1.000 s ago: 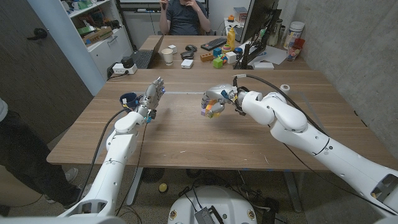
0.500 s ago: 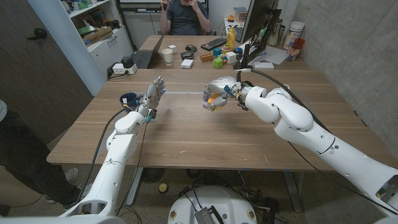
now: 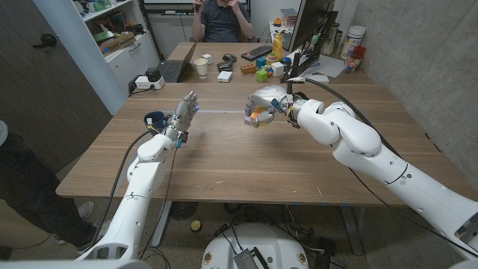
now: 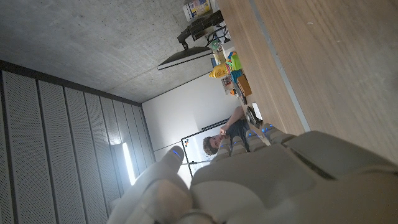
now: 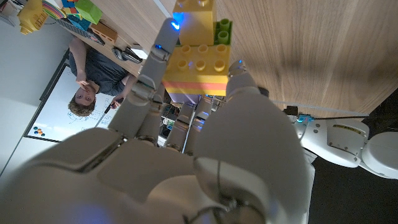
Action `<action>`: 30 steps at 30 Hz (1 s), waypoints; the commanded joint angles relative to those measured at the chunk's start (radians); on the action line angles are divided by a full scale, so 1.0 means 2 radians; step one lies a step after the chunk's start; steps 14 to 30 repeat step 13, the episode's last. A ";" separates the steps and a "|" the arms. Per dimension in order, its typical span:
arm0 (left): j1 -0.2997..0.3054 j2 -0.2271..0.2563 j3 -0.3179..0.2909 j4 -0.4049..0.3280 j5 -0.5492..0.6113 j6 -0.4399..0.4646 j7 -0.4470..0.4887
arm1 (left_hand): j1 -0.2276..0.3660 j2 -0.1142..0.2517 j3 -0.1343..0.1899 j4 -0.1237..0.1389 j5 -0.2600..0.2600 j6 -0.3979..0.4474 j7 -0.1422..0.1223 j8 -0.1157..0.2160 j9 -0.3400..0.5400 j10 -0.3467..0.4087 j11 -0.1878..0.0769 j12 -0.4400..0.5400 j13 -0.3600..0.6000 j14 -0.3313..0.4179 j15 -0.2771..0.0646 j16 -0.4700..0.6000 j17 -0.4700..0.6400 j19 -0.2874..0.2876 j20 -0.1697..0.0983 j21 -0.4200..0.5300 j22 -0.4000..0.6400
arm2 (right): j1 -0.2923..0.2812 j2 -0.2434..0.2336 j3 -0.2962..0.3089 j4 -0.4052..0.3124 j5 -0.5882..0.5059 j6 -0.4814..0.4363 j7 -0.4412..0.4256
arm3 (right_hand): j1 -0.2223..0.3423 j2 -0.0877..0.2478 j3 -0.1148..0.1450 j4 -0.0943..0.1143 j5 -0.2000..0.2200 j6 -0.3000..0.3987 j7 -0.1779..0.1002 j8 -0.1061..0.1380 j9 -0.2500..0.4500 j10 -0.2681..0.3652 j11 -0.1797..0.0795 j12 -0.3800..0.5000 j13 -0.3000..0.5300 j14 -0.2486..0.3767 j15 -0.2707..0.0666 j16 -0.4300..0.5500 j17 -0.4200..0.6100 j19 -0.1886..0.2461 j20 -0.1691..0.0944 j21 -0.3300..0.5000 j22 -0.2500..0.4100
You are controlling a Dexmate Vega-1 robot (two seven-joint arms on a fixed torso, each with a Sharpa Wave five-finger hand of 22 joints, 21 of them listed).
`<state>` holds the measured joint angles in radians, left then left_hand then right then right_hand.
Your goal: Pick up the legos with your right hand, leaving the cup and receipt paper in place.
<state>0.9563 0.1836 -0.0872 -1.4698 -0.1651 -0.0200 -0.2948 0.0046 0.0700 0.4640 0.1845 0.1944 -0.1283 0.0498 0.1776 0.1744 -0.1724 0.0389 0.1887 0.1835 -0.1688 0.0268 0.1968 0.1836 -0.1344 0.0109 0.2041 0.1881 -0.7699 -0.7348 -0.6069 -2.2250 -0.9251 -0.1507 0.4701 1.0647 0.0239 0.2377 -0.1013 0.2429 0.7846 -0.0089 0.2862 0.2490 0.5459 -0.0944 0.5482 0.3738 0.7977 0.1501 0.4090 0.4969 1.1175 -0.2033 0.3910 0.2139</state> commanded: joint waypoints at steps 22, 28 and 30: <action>0.001 0.000 -0.004 0.003 -0.005 -0.005 -0.002 | -0.005 0.032 -0.007 0.002 0.004 0.001 0.001 0.003 0.001 -0.029 -0.001 0.002 0.001 -0.075 0.001 0.003 0.002 -0.005 0.000 0.005 0.002 | -0.001 0.007 0.008 -0.004 -0.004 0.004 -0.003 | 0.080 0.080 0.008 0.013 -0.002 0.008 0.004 -0.005 0.003 0.095 0.067 0.008 0.006 0.131 -0.186 -0.005 0.007 0.001 -0.005 0.010 0.000; 0.001 0.000 -0.004 0.003 -0.005 -0.005 -0.002 | -0.005 0.032 -0.007 0.002 0.004 0.001 0.001 0.003 0.001 -0.029 -0.001 0.002 0.001 -0.075 0.001 0.003 0.002 -0.005 0.000 0.005 0.002 | -0.001 0.007 0.008 -0.004 -0.004 0.004 -0.003 | 0.080 0.080 0.008 0.013 -0.002 0.008 0.004 -0.005 0.003 0.095 0.067 0.008 0.006 0.131 -0.186 -0.005 0.007 0.001 -0.005 0.010 0.000; 0.001 0.000 -0.004 0.003 -0.005 -0.005 -0.002 | -0.005 0.032 -0.007 0.002 0.004 0.001 0.001 0.003 0.001 -0.029 -0.001 0.002 0.001 -0.075 0.001 0.003 0.002 -0.005 0.000 0.005 0.002 | -0.001 0.007 0.008 -0.004 -0.004 0.004 -0.003 | 0.080 0.080 0.008 0.013 -0.002 0.008 0.004 -0.005 0.003 0.095 0.067 0.008 0.006 0.131 -0.186 -0.005 0.007 0.001 -0.005 0.010 0.000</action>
